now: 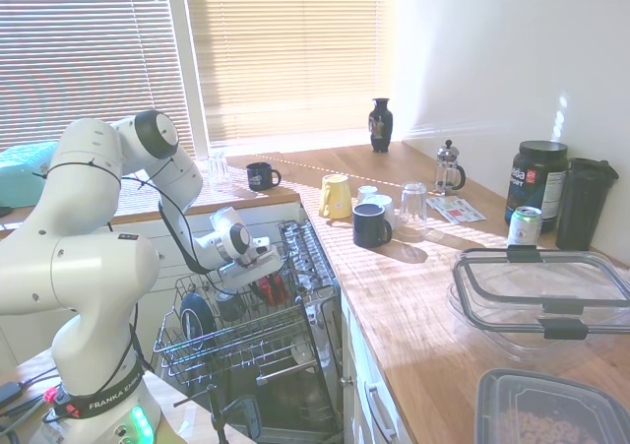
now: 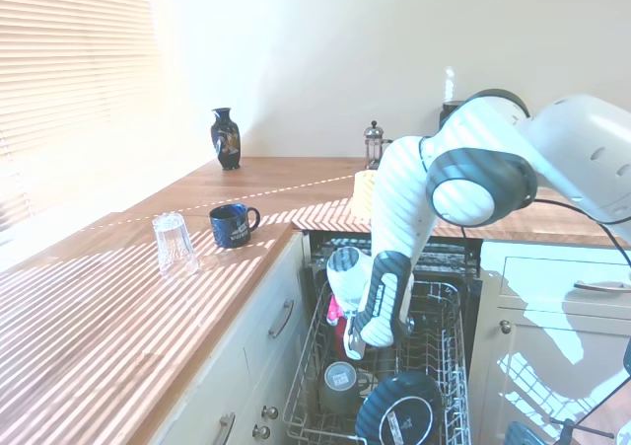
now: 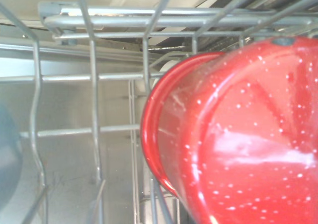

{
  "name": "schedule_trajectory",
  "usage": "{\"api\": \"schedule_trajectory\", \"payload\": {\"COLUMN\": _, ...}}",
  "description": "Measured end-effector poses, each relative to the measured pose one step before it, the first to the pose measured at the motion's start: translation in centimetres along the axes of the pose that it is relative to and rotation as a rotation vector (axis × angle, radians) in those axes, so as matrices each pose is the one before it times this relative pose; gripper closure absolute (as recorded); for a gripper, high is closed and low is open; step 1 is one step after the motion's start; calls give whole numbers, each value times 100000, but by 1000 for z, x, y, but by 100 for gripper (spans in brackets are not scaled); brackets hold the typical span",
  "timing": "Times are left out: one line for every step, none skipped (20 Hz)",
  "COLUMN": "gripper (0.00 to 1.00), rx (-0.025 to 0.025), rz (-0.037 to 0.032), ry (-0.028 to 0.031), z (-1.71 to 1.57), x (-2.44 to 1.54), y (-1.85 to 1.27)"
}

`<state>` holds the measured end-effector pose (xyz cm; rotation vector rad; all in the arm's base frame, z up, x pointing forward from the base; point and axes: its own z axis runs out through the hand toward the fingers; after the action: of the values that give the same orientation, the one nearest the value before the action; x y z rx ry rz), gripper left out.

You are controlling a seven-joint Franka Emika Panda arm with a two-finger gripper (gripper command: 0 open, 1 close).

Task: Remove a mug cup out of the dishwasher

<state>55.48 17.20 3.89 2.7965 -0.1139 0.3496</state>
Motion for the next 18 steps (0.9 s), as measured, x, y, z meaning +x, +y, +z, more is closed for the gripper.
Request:
{"api": "schedule_trajectory", "payload": {"gripper": 100, "rx": -146, "rz": 125, "ry": 10, "z": 40, "x": 76, "y": 154}}
{"api": "schedule_trajectory", "payload": {"gripper": 100, "rx": -151, "rz": 170, "ry": 39, "z": 26, "x": 72, "y": 135}}
{"api": "schedule_trajectory", "payload": {"gripper": 100, "rx": -156, "rz": 131, "ry": 76, "z": 12, "x": 70, "y": 121}}
{"api": "schedule_trajectory", "payload": {"gripper": 100, "rx": -191, "rz": 131, "ry": 37, "z": 26, "x": 57, "y": 143}}
{"api": "schedule_trajectory", "payload": {"gripper": 100, "rx": -104, "rz": 37, "ry": -26, "z": 27, "x": 16, "y": 82}}
{"api": "schedule_trajectory", "payload": {"gripper": 100, "rx": -73, "rz": 55, "ry": -34, "z": 22, "x": -2, "y": 55}}
{"api": "schedule_trajectory", "payload": {"gripper": 100, "rx": -22, "rz": 36, "ry": 6, "z": 2, "x": 9, "y": 18}}
{"api": "schedule_trajectory", "payload": {"gripper": 100, "rx": 10, "rz": 31, "ry": -21, "z": -4, "x": -17, "y": -16}}
{"api": "schedule_trajectory", "payload": {"gripper": 100, "rx": 47, "rz": 104, "ry": -3, "z": -17, "x": -6, "y": -27}}
{"api": "schedule_trajectory", "payload": {"gripper": 100, "rx": 72, "rz": 194, "ry": -3, "z": -27, "x": 9, "y": -15}}
{"api": "schedule_trajectory", "payload": {"gripper": 100, "rx": 166, "rz": 310, "ry": 34, "z": -90, "x": 36, "y": -31}}
{"api": "schedule_trajectory", "payload": {"gripper": 100, "rx": 304, "rz": 351, "ry": 107, "z": -218, "x": 74, "y": -93}}
{"api": "schedule_trajectory", "payload": {"gripper": 100, "rx": 448, "rz": 420, "ry": 200, "z": -342, "x": 131, "y": -134}}
{"api": "schedule_trajectory", "payload": {"gripper": 100, "rx": 250, "rz": 376, "ry": -41, "z": -417, "x": 159, "y": -107}}
{"api": "schedule_trajectory", "payload": {"gripper": 100, "rx": 326, "rz": 414, "ry": 15, "z": -529, "x": 233, "y": -29}}
{"api": "schedule_trajectory", "payload": {"gripper": 100, "rx": 628, "rz": 654, "ry": 266, "z": -665, "x": 315, "y": 63}}
{"api": "schedule_trajectory", "payload": {"gripper": 100, "rx": 563, "rz": 801, "ry": 200, "z": -772, "x": 395, "y": 138}}
{"api": "schedule_trajectory", "payload": {"gripper": 100, "rx": 232, "rz": 601, "ry": -71, "z": -732, "x": 357, "y": 224}}
